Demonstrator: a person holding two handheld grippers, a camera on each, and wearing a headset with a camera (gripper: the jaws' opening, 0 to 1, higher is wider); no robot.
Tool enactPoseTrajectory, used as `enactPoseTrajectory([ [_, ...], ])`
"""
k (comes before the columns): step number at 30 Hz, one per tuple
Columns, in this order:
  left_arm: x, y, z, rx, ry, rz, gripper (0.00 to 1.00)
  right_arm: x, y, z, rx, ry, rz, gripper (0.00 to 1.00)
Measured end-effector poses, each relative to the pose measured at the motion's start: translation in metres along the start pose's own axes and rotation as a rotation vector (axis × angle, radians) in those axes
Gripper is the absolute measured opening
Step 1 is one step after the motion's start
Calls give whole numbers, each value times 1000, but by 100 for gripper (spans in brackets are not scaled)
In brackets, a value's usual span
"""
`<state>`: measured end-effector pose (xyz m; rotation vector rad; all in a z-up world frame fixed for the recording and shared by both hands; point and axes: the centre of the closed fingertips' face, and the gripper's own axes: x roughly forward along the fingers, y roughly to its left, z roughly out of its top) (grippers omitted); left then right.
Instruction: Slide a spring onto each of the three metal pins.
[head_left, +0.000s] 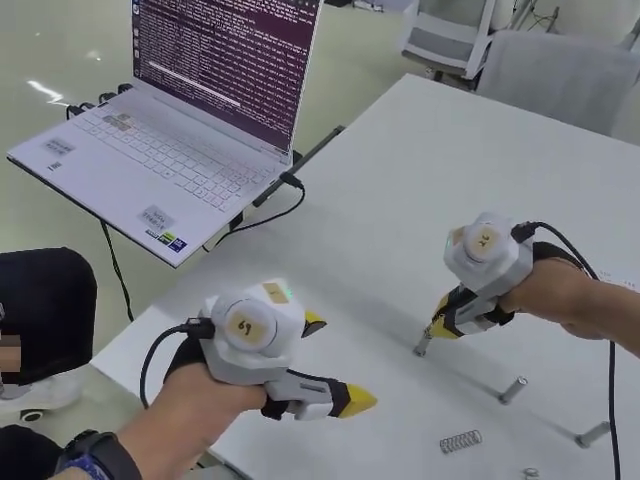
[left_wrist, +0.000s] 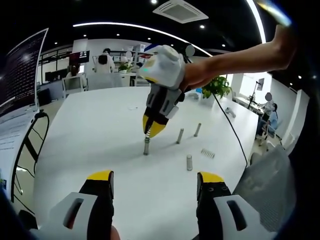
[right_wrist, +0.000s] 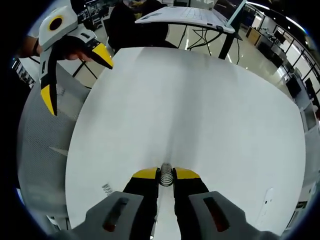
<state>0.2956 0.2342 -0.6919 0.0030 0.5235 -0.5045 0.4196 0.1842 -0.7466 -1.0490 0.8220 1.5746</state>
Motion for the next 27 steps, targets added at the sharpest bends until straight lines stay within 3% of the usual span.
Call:
enactPoseTrajectory([
  [7,-1,2,-1,-2,3,0,63,1,1,1,-7,12,8,8],
  [16,0,1,-3,-4,5,-4,63,6,3,-1,-84,80,17,8],
  [27,0,2,-2,-3,3,-2,63,17,2,-6,-103,122,38,8],
])
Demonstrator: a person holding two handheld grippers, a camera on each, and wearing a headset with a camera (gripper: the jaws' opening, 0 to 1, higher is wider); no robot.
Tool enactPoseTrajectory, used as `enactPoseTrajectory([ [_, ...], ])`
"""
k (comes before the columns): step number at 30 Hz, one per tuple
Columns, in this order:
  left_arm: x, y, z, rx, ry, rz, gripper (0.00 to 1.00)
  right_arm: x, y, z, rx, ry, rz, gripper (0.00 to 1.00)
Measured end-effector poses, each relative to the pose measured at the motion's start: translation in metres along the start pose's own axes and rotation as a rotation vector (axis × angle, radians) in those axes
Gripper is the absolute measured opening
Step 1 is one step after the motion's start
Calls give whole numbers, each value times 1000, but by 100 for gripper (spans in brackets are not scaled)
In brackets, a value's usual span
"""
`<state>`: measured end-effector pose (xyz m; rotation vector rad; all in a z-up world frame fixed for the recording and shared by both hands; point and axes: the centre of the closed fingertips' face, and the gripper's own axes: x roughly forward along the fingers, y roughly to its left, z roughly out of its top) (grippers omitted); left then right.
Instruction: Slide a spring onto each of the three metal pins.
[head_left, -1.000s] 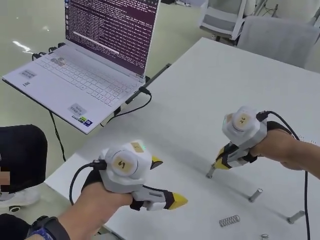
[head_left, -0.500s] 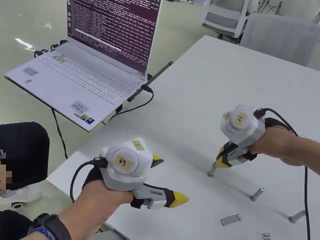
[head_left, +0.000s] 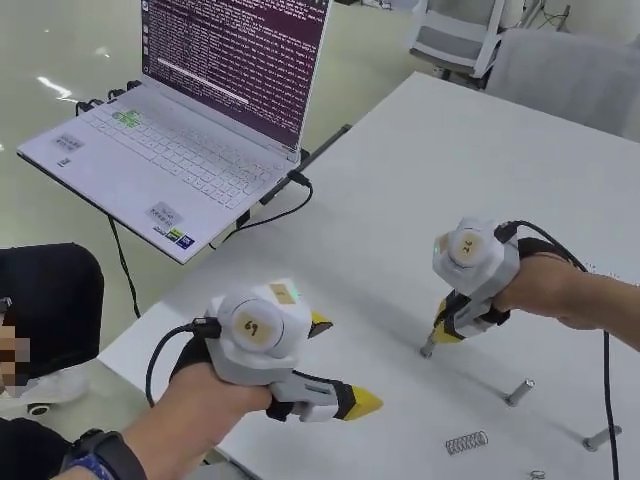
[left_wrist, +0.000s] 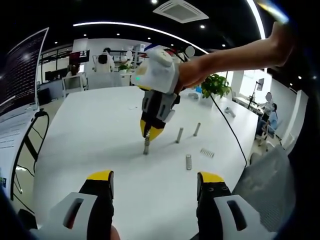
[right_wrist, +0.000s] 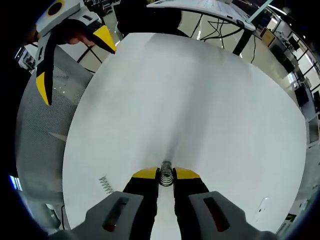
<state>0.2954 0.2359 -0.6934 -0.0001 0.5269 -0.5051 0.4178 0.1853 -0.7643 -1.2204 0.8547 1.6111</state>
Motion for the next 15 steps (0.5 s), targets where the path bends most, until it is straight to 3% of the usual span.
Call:
enactPoseTrajectory([
  [15,-1,2,3,-10,-3,11,64,21,-2,-8,-11,53,19,9],
])
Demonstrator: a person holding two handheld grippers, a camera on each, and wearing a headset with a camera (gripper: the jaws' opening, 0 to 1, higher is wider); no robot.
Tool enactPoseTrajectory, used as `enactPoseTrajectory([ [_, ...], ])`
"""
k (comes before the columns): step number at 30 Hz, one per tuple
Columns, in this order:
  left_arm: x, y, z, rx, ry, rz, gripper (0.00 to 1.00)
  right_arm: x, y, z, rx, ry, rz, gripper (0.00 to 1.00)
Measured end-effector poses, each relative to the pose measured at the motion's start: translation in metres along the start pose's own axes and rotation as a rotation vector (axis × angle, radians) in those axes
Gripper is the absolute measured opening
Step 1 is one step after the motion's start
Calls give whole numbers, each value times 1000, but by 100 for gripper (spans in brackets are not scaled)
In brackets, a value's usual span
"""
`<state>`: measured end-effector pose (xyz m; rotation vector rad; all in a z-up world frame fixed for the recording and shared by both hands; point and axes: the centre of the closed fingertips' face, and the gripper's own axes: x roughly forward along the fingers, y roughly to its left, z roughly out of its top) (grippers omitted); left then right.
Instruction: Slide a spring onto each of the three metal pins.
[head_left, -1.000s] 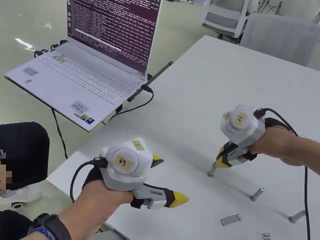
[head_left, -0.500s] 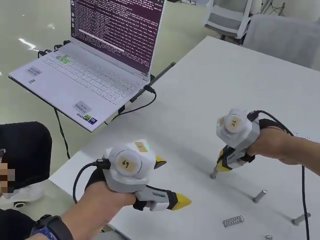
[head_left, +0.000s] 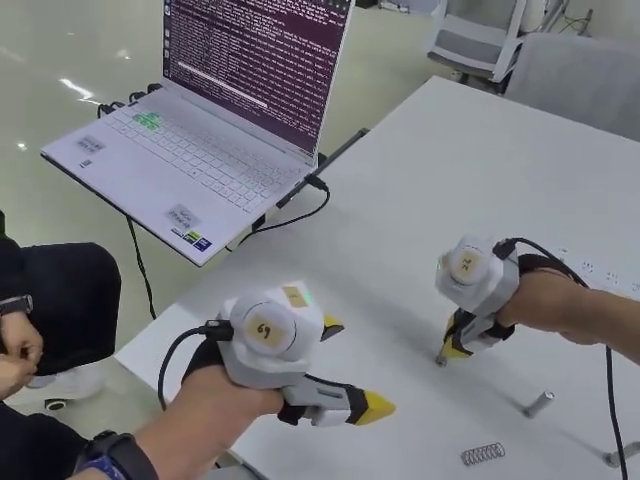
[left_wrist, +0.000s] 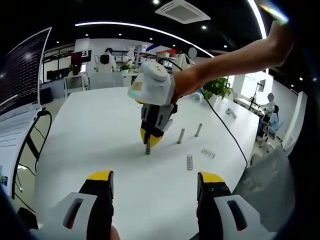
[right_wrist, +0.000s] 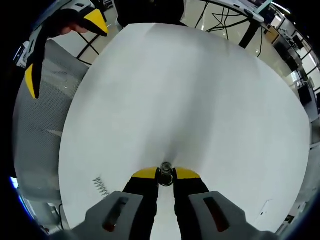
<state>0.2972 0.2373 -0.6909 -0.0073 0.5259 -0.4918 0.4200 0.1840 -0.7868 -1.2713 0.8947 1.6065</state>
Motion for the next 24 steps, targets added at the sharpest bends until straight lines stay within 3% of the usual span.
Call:
enactPoseTrajectory([
  [15,-2,3,2,-12,0,12,64,5,0,-4,3,19,8,9],
  [24,-4,2,1,-14,0,11,64,-3,1,-2,-2,14,0,17],
])
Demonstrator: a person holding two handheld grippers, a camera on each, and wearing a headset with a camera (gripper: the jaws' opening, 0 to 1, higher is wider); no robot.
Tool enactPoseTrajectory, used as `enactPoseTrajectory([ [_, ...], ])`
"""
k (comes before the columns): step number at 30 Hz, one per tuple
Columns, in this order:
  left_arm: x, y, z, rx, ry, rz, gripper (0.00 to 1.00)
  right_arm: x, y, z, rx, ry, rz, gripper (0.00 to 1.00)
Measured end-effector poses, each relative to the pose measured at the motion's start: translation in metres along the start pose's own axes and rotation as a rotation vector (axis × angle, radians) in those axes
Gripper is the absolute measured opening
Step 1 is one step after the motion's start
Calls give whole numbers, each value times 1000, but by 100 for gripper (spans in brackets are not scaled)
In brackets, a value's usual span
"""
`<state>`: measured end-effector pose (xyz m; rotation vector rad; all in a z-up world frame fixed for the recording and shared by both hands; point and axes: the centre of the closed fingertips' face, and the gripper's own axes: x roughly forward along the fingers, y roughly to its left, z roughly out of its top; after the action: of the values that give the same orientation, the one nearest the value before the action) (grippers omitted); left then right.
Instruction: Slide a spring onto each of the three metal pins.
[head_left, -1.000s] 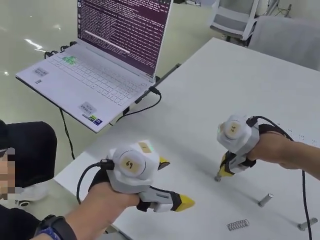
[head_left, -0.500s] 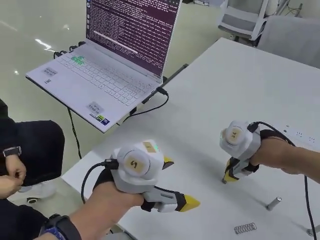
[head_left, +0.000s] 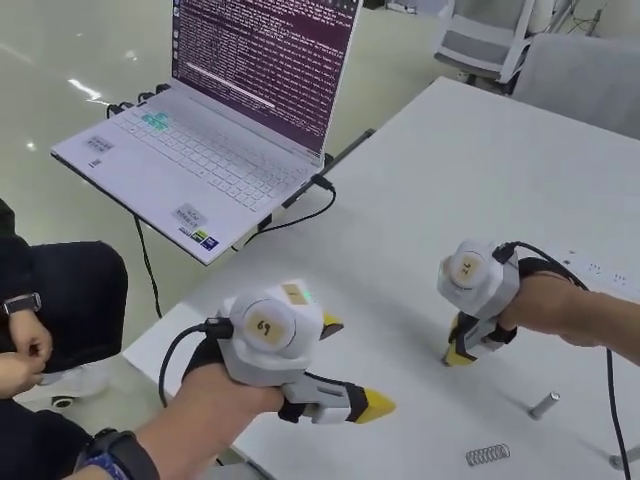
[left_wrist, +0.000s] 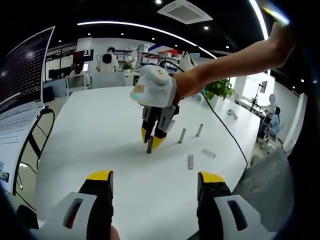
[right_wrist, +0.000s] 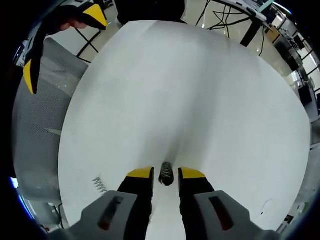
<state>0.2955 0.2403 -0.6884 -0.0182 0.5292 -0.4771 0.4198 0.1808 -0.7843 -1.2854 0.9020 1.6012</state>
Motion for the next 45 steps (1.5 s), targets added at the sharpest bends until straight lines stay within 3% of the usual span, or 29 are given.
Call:
enactPoseTrajectory([
  [18,-2,-7,2,16,4,-17,65,-33,-8,1,40,-62,-72,26],
  [28,-2,-11,5,23,10,-33,68,-59,-12,-8,93,-106,-126,29],
  [45,1,-16,8,31,13,-54,69,-88,-8,-20,217,-204,-176,35],
])
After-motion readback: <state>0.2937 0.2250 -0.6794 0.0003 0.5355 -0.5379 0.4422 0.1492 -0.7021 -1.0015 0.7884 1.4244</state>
